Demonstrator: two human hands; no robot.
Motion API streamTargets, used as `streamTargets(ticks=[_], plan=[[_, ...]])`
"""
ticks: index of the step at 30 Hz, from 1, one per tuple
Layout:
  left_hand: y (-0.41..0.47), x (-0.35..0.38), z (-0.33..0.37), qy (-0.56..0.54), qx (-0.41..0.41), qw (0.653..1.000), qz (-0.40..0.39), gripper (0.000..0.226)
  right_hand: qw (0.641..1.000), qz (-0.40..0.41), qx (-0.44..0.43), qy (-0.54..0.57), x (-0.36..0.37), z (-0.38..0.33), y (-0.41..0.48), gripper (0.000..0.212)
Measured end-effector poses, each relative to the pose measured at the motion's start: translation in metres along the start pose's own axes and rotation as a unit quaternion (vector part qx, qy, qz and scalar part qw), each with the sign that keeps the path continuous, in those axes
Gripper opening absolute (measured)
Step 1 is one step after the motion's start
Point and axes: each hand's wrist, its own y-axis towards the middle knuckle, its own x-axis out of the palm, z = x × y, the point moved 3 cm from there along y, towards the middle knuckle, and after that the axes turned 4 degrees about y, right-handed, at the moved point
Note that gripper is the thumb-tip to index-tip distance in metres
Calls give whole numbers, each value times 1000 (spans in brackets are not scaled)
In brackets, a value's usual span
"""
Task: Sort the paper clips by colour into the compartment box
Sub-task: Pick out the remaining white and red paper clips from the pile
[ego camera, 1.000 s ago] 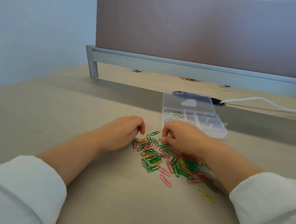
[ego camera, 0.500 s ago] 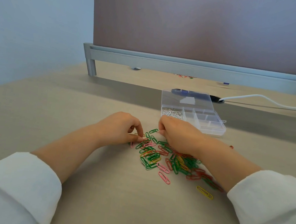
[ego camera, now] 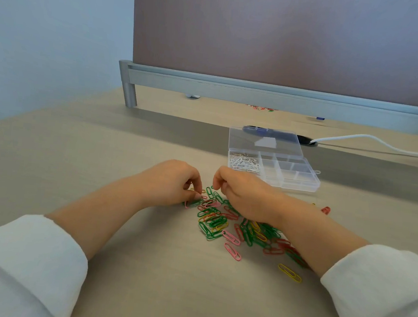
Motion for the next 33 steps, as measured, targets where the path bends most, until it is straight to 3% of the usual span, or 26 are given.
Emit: streamTargets(ticks=[4,10,15,19,24,33], plan=[[-1,4,0,41,-13,999,-18,19,1000,0,-18,-16,3,-8,-2,17],[-3,1,0,-84,-40,996,6,14,997,23,-34,-66,1,-3,-3,14],[-2,-1,-3,-128,-38,990,48,10,998,9,-13,-66,-4,2,-2,4],[-1,-3,-5,-164,-21,982,92,10,999,-8,3,-53,-3,4,-1,8],[-1,-1,-2,-168,-10,985,42,38,1000,-16,3,-22,-3,6,0,3],[-1,1,-1,-222,-31,974,30,28,993,-13,19,-117,-7,10,-1,9]])
